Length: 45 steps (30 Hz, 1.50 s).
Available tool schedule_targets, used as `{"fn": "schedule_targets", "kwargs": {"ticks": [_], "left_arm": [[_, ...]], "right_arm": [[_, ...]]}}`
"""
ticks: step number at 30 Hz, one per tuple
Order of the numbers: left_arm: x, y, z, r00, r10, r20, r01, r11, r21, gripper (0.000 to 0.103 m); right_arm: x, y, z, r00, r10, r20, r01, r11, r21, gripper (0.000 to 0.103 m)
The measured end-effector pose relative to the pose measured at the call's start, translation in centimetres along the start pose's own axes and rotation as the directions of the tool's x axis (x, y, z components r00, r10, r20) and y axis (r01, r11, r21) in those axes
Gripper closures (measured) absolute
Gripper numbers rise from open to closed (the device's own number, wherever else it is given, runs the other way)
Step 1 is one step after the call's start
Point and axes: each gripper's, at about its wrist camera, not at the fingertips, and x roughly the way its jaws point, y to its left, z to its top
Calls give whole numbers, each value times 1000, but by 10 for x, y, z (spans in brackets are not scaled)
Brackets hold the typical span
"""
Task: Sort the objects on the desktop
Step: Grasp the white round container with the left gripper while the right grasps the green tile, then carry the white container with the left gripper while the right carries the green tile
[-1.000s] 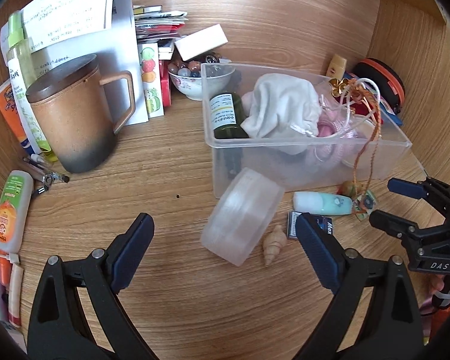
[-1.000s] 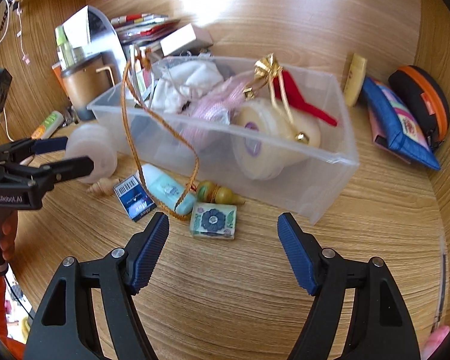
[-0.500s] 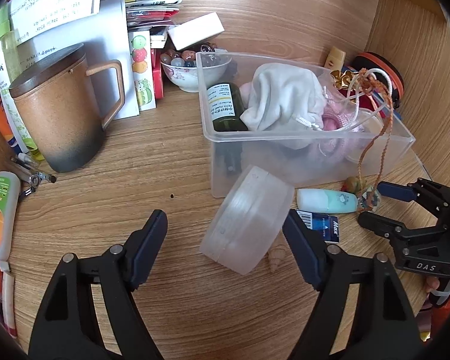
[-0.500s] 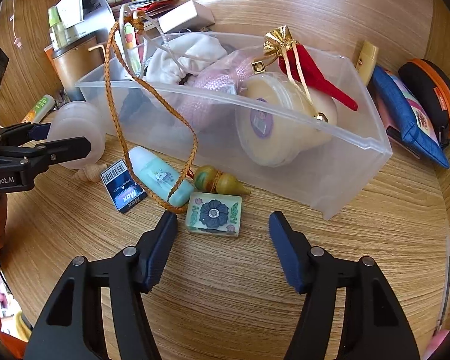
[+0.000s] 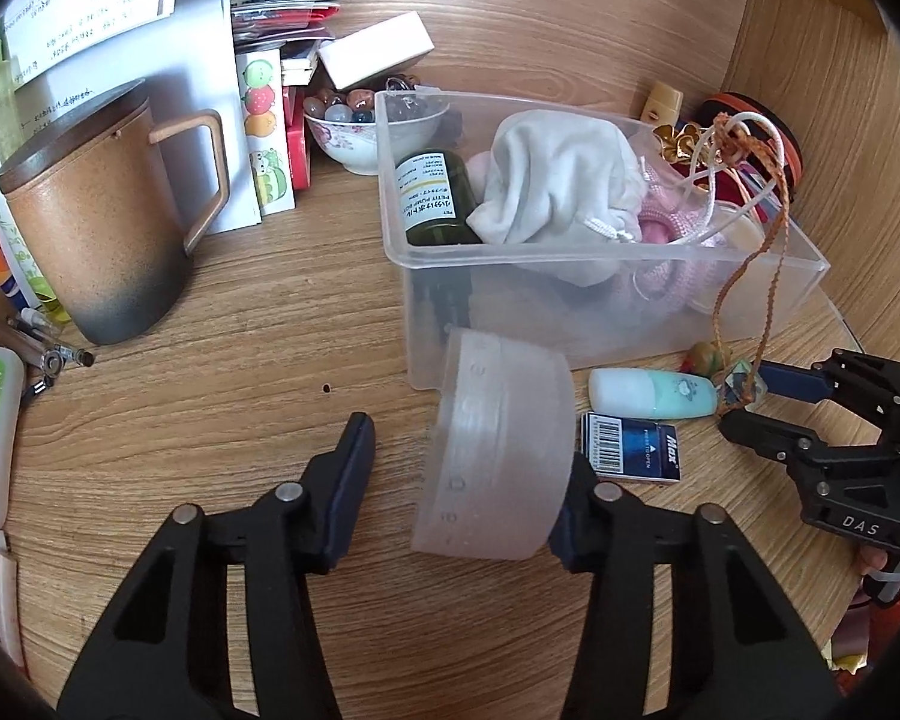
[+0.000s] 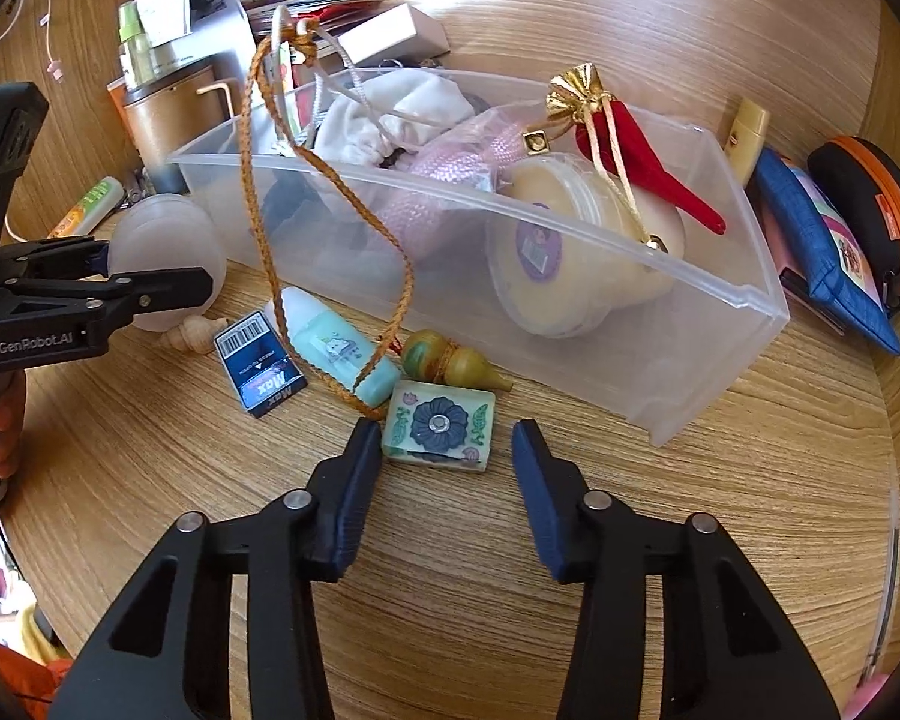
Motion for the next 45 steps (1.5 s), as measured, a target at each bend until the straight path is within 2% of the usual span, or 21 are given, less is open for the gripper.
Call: {"fn": "schedule_targets", "kwargs": {"ticks": [4,10,18,24,45], "left_arm": [[0,0,1,1000,-7,0,7,1000,0,64],[1,0,1,1000,-9,1,9,1000,-7,72],[-5,0,-1,1000,3,19,-2,1000,-23,73],[-13,-8,-2,998,47,51,-47,999,4,74],[-51,-26,11,990,30,134,-28,999,-21,74]], "right_arm": [[0,0,0,1000,2,3,-2,1000,-4,71],[-4,-4,-4,1000,-2,5,2,1000,2,71],[-14,-13,-14,1000,3,9,-3,1000,25,71],[-28,-20,-15,999,7,38,-8,999,41,71],[-64,-36,-6,989,36,144,-44,998,52,71]]}}
